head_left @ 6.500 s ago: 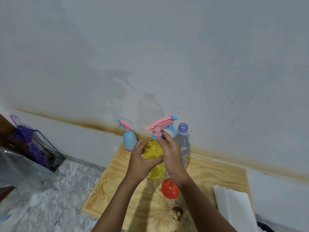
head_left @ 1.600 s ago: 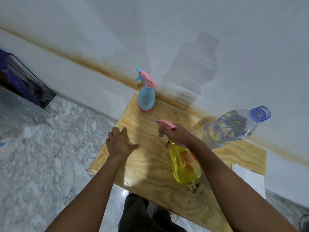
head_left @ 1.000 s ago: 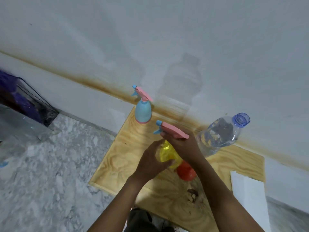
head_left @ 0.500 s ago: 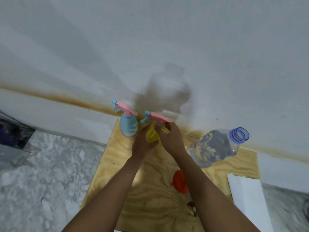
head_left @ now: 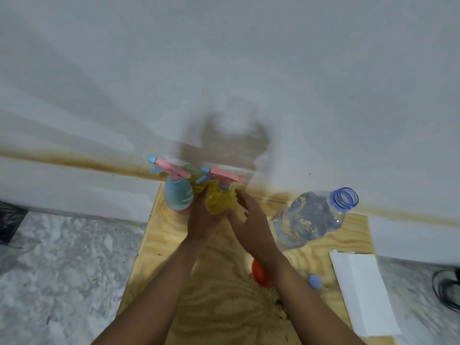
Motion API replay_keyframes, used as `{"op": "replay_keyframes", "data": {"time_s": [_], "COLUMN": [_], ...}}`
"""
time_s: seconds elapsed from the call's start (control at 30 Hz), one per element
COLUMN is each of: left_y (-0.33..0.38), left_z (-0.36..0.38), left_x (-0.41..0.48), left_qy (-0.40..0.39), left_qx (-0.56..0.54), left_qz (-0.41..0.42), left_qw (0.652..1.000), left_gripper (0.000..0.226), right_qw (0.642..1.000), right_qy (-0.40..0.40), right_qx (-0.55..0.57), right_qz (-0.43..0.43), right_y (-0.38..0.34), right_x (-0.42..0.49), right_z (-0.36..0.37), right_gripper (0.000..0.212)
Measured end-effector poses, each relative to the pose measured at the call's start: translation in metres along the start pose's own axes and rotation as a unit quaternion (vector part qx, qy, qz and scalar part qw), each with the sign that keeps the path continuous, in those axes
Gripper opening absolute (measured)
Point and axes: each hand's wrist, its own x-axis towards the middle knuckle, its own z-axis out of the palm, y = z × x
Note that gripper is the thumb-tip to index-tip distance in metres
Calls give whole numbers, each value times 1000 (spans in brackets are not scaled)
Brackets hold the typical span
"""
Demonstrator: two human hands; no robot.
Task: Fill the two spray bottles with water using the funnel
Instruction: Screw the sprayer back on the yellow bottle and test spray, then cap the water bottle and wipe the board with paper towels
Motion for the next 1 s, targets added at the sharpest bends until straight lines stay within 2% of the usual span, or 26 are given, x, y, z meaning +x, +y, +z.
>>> {"op": "replay_keyframes", "data": {"time_s": [0.07,0.13,0.2,0.33,0.43,0.53,0.63,0.73,0.93,1.0], "left_y": [1,2,4,39,90,134,169,184,189,191], "left_z": [-1,0,3,17,31,47,65,78,77,75], "left_x": [-3,-11,-26,-82,-119,-135,-139,-133,-127,-127], "left_qy": [1,16,31,66,92,55,31,41,57,52], "left_qx": [9,27,26,35,2,-30,-8,8,11,8], "left_qz": [-10,-7,-12,-17,36,102,126,133,109,102], "left_qw": [1000,999,999,997,995,993,991,990,992,993], "left_gripper": [80,79,72,74,76,81,87,81,68,66], "right_qw": [1000,1000,999,993,986,977,972,961,957,959], "right_qy": [-6,-1,41,106,128,149,101,24,-52,-64], "right_qx": [-5,-15,-13,-43,-104,-141,-153,-184,-194,-190], "right_qz": [-13,-7,6,19,29,58,147,207,209,200], "right_y": [8,18,30,64,94,128,159,182,207,212], "right_x": [-28,-54,-76,-107,-119,-125,-126,-124,-116,-113], "right_z": [-11,-24,-41,-79,-107,-129,-143,-149,-145,-142], "right_gripper": [44,32,23,22,16,20,42,60,71,65]}}
